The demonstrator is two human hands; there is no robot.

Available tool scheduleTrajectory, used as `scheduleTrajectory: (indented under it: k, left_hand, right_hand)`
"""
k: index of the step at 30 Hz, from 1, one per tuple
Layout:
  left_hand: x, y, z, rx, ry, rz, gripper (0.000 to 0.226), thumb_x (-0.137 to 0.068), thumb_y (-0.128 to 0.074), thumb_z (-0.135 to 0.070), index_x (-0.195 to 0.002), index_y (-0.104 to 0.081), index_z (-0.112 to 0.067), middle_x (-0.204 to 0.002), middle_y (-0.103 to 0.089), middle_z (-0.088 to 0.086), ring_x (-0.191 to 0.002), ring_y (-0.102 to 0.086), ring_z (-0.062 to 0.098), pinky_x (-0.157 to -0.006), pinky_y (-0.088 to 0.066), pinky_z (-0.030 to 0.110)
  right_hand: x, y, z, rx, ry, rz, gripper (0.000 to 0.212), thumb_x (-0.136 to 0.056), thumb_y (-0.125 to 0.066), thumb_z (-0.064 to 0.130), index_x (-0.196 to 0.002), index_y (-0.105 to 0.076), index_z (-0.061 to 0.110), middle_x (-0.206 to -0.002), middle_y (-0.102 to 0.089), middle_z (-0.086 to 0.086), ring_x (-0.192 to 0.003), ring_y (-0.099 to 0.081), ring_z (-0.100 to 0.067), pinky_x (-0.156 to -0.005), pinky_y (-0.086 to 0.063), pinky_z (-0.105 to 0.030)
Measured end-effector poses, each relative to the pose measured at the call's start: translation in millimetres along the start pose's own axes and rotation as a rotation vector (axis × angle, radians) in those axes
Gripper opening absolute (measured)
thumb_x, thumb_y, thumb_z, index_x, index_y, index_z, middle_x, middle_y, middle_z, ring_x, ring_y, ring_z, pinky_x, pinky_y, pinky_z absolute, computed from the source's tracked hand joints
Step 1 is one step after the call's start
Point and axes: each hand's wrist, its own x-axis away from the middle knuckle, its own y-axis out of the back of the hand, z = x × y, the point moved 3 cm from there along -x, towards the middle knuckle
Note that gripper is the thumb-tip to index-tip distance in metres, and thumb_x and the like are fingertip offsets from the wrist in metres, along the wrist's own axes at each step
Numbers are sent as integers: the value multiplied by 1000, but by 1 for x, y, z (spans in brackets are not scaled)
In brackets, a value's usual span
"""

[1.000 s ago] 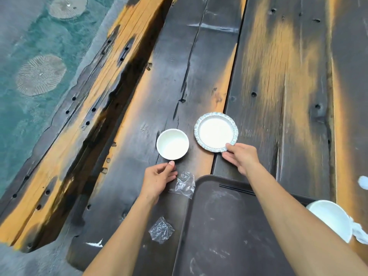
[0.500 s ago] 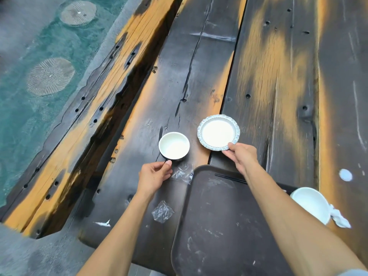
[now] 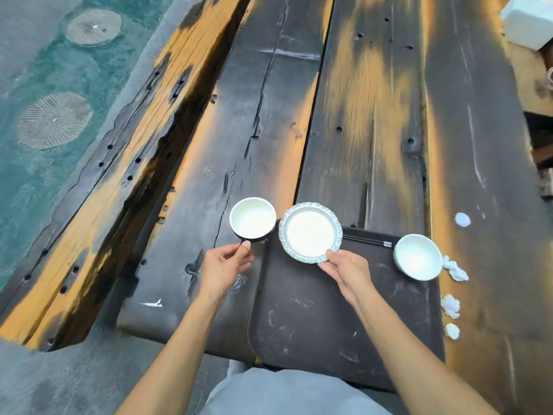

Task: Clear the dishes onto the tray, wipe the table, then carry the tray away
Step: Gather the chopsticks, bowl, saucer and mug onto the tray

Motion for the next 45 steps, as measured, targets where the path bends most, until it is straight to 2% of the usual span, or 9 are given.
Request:
scheduleTrajectory:
  k: [6, 18, 22, 33, 36, 38, 40, 42, 45]
  left_hand:
    - [27, -4, 24, 8, 25, 37, 13, -91, -74, -21, -93, -77, -8, -86, -79, 13, -88, -77, 22, -72, -60, 23]
    - [47, -29, 55, 18, 113, 66, 17, -94, -70, -16, -100, -75, -1, -91, -76, 17, -91, -77, 20, -76, -61, 25]
    - [43, -36, 61, 4, 115, 88, 23, -94, -70, -17, -104, -75, 3, -91, -76, 15, -94, -76, 23, -82, -61, 29]
    - [31, -66, 81, -13, 138, 123, 16, -95, -69, -20, -92, -77, -6, -90, -76, 15, -95, -76, 23, -81, -60, 28]
    - [32, -76, 87, 10, 151, 106, 14, -95, -69, -18, -95, -77, -6, -90, -76, 12, -97, -75, 23, -84, -60, 29]
    - [31, -83, 90, 27, 164, 98, 17, -96, -68, -17, -100, -76, -3, -90, -76, 11, -99, -75, 24, -86, -60, 30]
    - [30, -89, 93, 35, 166, 92, 21, -97, -67, -15, -106, -75, 2, -90, -75, 10, -100, -74, 25, -86, -60, 28]
    - [29, -93, 94, 31, 155, 84, 20, -97, -67, -15, -105, -76, 0, -89, -75, 9, -100, -74, 26, -85, -59, 28]
    - [27, -97, 96, -14, 151, 90, 18, -97, -67, -19, -99, -77, -4, -90, -76, 10, -99, -74, 25, -88, -59, 33]
  right_hand:
    - [16, 15, -49, -6, -41, 25, 13, -93, -66, 0, -100, -63, -10, -104, -74, -21, -91, -75, -25, -73, -61, -28]
    - [9, 4, -69, -4, -109, -57, 3, -94, -62, -2, -96, -62, -5, -107, -69, -23, -94, -71, -27, -69, -60, -24]
    - [3, 3, -74, -16, -113, -98, 17, -91, -68, -1, -106, -65, -7, -106, -69, -21, -98, -70, -29, -68, -61, -24]
    - [-9, -4, -74, 15, -124, -209, 25, -84, -77, 1, -107, -70, -6, -91, -75, -17, -77, -75, -22, -75, -62, -31]
    - [-6, 2, -65, 284, 22, -354, 17, -87, -74, 15, -101, -77, 8, -81, -76, -1, -76, -74, -13, -85, -60, -34]
    - [1, 5, -50, 464, 220, -402, 17, -88, -70, 26, -101, -78, 18, -76, -71, 18, -75, -68, 4, -87, -56, -26]
    - [6, 5, -40, 482, 332, -304, 14, -89, -68, 32, -96, -78, 25, -73, -71, 21, -76, -68, 7, -84, -54, -21]
    - [5, 3, -32, 474, 345, -174, 13, -90, -66, 34, -89, -78, 29, -75, -75, 16, -79, -73, -5, -84, -57, -28]
    - [1, 1, -28, 453, 314, -84, 18, -90, -70, 32, -103, -78, 23, -75, -73, 26, -76, -75, -6, -86, -59, -34]
